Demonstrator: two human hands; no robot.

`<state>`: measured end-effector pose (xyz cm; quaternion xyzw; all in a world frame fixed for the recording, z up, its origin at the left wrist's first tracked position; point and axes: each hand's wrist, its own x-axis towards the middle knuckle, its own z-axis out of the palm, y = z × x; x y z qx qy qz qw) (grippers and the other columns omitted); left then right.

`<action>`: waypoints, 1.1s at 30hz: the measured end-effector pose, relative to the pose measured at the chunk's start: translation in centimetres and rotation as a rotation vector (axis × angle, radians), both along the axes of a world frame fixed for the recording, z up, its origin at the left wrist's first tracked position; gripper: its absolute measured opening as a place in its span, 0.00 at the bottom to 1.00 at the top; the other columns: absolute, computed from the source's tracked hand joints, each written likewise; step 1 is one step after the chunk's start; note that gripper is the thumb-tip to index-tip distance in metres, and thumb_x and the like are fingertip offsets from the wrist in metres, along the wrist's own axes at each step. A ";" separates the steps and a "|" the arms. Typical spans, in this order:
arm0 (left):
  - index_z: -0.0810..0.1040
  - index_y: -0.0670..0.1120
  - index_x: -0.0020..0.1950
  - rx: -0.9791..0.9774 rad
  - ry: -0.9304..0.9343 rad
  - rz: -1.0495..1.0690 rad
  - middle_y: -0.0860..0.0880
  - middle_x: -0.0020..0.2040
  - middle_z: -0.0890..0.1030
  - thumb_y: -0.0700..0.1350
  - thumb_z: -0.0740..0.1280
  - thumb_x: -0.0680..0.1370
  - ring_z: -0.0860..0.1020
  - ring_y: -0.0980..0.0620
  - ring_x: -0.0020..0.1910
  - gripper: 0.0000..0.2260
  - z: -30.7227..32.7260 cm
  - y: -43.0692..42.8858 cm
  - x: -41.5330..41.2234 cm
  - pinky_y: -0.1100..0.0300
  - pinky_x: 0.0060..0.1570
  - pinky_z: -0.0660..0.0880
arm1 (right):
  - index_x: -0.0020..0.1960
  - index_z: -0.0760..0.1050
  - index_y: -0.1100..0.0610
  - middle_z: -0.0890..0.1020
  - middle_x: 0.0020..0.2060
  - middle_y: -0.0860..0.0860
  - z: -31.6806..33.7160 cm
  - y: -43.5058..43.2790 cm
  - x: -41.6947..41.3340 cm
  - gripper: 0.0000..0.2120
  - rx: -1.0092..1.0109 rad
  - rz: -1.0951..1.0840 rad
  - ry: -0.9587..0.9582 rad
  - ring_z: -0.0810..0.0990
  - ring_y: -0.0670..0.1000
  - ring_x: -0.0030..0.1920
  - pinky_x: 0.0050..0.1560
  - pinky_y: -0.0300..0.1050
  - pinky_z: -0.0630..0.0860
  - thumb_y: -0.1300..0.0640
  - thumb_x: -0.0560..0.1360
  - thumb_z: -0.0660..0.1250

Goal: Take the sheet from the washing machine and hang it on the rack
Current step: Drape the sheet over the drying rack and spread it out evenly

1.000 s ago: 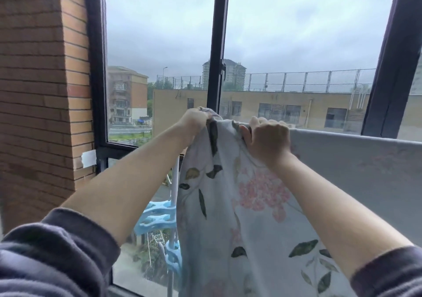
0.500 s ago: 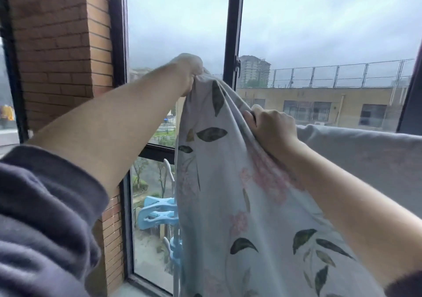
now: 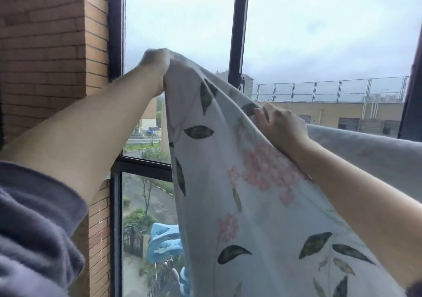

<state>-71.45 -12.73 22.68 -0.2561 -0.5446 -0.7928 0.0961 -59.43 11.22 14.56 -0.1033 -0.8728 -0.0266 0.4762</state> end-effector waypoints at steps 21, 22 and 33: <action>0.75 0.45 0.60 -0.663 -0.069 -0.676 0.52 0.49 0.82 0.42 0.72 0.74 0.80 0.53 0.50 0.16 -29.6 1.0 0.1 0.54 0.60 0.75 | 0.42 0.74 0.56 0.75 0.32 0.53 -5.0 -0.3 -0.5 0.24 0.149 -0.371 -0.140 0.77 0.56 0.38 0.39 0.45 0.63 0.43 0.81 0.47; 0.73 0.46 0.62 -0.686 -0.059 -0.682 0.52 0.50 0.81 0.43 0.70 0.76 0.80 0.52 0.51 0.16 -29.4 1.2 0.2 0.52 0.61 0.74 | 0.40 0.73 0.56 0.76 0.33 0.53 -5.1 -0.4 -0.7 0.24 0.151 -0.371 -0.122 0.78 0.56 0.38 0.40 0.46 0.64 0.43 0.81 0.47; 0.73 0.44 0.59 -0.672 -0.104 -0.898 0.38 0.56 0.80 0.46 0.59 0.81 0.79 0.37 0.55 0.09 -26.7 1.1 3.6 0.37 0.56 0.75 | 0.45 0.68 0.56 0.79 0.45 0.56 -6.9 -1.3 0.0 0.20 0.160 -0.398 -0.073 0.75 0.56 0.45 0.54 0.55 0.67 0.44 0.81 0.46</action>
